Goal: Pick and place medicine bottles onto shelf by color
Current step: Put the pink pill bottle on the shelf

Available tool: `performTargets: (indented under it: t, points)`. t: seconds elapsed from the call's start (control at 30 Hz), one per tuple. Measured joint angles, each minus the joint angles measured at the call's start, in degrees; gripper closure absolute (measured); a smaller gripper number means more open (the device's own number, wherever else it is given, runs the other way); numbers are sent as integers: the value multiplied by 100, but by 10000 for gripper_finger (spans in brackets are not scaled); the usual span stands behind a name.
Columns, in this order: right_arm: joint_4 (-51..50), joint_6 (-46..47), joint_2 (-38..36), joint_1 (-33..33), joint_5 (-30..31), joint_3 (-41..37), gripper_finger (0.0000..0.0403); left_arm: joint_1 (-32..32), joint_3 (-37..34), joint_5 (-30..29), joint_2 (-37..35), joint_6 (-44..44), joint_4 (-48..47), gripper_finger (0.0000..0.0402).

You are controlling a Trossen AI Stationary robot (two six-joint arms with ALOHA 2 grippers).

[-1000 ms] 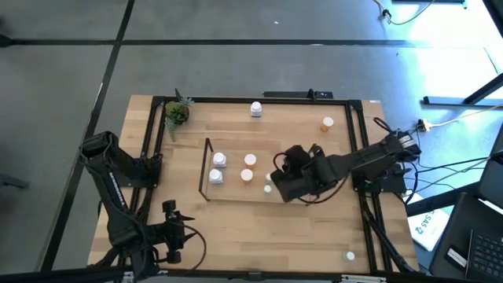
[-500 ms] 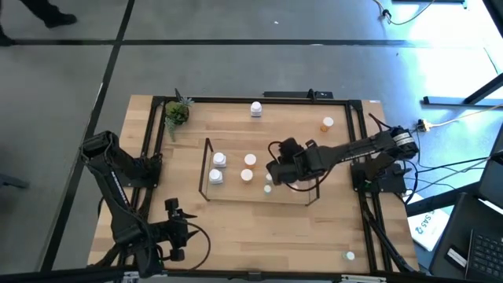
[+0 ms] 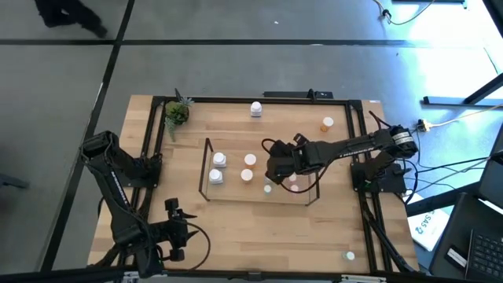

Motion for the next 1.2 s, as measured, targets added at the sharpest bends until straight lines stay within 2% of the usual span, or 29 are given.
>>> performTargets:
  t: [0.17, 0.43, 0.67, 0.9, 1.0, 1.2]
  points:
    - [-26, -307, 0, -64, -127, -37, 281, -2, 0, 0, 0, -3, 13, 198]
    - [188, -1511, 2, -343, -999, -326, 281, -2, 0, 20, 0, -7, 22, 198]
    - [175, -1853, 2, -466, -1104, -328, 281, -2, 0, 20, 0, -7, 77, 198]
    - [161, -1623, -214, -312, -1080, -332, 281, -2, 0, 20, 0, -5, 76, 198]
    - [163, -1425, -452, -14, -1057, -332, 281, -2, 0, 20, 0, -4, 76, 198]
    - [265, -535, -735, 767, -625, -328, 281, -3, 0, 20, 0, -4, 74, 198]
